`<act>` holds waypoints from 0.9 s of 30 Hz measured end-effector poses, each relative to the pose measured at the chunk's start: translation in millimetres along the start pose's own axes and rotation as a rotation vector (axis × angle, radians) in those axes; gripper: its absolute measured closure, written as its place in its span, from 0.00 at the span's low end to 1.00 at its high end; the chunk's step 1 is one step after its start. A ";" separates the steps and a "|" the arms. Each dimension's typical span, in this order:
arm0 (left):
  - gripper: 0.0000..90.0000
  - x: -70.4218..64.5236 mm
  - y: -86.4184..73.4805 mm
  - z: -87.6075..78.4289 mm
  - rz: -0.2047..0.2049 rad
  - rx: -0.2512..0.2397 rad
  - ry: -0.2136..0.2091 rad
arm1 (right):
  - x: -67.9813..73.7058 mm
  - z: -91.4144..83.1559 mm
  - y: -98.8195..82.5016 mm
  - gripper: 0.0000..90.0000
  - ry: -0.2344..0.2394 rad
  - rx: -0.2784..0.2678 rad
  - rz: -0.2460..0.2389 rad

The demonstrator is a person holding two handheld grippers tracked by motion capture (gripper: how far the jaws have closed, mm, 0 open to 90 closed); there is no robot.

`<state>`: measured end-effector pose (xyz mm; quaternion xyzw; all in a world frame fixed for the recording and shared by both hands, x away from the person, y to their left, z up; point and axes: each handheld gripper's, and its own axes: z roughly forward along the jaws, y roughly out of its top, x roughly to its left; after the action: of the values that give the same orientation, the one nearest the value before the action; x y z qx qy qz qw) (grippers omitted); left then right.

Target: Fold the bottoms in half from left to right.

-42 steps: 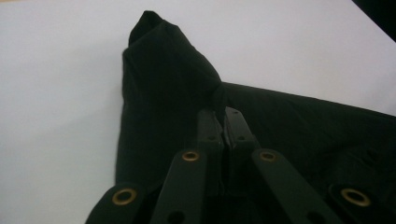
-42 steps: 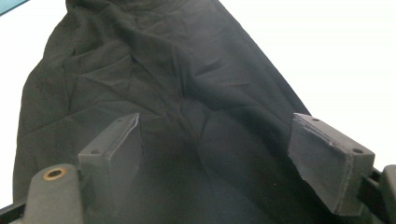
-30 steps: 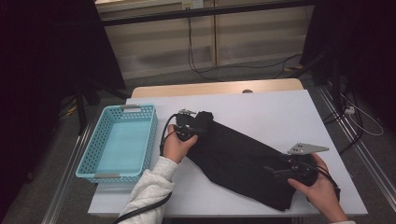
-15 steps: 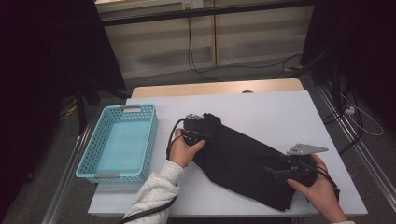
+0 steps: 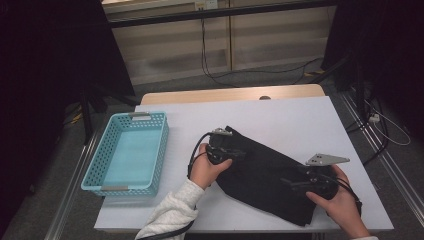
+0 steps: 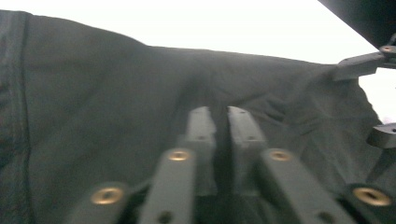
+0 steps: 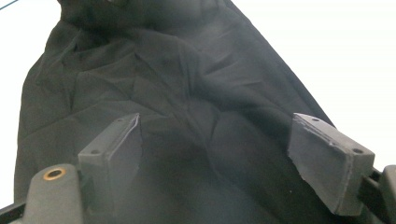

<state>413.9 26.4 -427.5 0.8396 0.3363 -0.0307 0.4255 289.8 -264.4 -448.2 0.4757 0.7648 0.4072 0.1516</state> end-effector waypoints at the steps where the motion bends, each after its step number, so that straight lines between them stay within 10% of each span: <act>1: 0.80 -0.3 0.2 -1.3 0.002 -0.003 -0.004 | 0.1 0.4 0.2 0.20 -0.001 -0.001 0.000; 12: 0.34 18.3 -0.4 -31.4 0.059 -0.070 0.057 | 4.0 11.0 8.9 0.20 0.001 -0.008 -0.001; 27: 0.20 40.9 -11.0 -60.6 0.101 -0.043 0.161 | 13.7 23.6 27.8 0.20 0.015 -0.016 -0.010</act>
<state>424.7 97.4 -410.3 0.8460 0.3273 0.0658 0.4158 314.3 -235.5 -439.4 0.4678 0.7650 0.4161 0.1514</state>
